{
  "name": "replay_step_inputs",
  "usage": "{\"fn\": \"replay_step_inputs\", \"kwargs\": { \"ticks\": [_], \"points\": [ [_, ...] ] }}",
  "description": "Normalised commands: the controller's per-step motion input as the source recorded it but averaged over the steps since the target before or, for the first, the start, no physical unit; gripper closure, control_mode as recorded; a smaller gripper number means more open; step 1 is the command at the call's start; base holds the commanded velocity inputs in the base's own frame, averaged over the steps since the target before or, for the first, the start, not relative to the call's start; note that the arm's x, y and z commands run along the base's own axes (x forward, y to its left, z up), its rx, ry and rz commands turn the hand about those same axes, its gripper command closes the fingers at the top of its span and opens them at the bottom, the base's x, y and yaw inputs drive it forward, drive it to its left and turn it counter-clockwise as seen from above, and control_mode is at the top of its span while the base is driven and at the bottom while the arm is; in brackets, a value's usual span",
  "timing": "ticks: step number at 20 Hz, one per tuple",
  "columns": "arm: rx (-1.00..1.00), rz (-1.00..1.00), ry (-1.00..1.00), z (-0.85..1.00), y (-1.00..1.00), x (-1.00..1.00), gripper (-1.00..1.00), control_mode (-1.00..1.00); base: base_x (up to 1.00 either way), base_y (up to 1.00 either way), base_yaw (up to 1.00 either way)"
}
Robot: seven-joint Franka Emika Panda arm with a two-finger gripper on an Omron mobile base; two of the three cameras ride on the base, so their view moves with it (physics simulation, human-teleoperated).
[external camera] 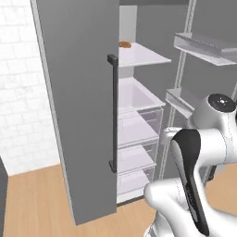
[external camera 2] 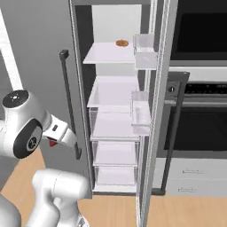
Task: Take the strawberry from the fridge and place it on top of the pancake, located on the dining counter.
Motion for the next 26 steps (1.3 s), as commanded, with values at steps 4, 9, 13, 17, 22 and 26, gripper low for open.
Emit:
{"fn": "replay_step_inputs", "kwargs": {
  "ticks": [4, 9, 13, 17, 22, 26],
  "points": [
    [0.0, 0.0, 0.0, 0.0, 0.0, 0.0, 1.0, 1.0, -0.8, 0.12, -0.77],
    [0.0, 0.0, 0.0, 0.0, 0.0, 0.0, 1.0, 1.0, -0.38, -0.04, -0.89],
    [0.0, 0.0, 0.0, 0.0, 0.0, 0.0, 1.0, 1.0, -0.01, -0.41, -0.86],
    [0.0, 0.0, 0.0, 0.0, 0.0, 0.0, 1.0, 1.0, 0.01, -0.95, -0.68],
    [0.0, 0.0, 0.0, 0.0, 0.0, 0.0, 1.0, 1.0, 0.3, -1.0, -0.42],
    [0.0, 0.0, 0.0, 0.0, 0.0, 0.0, 1.0, 1.0, 0.44, -1.0, -0.29]
  ]
}}
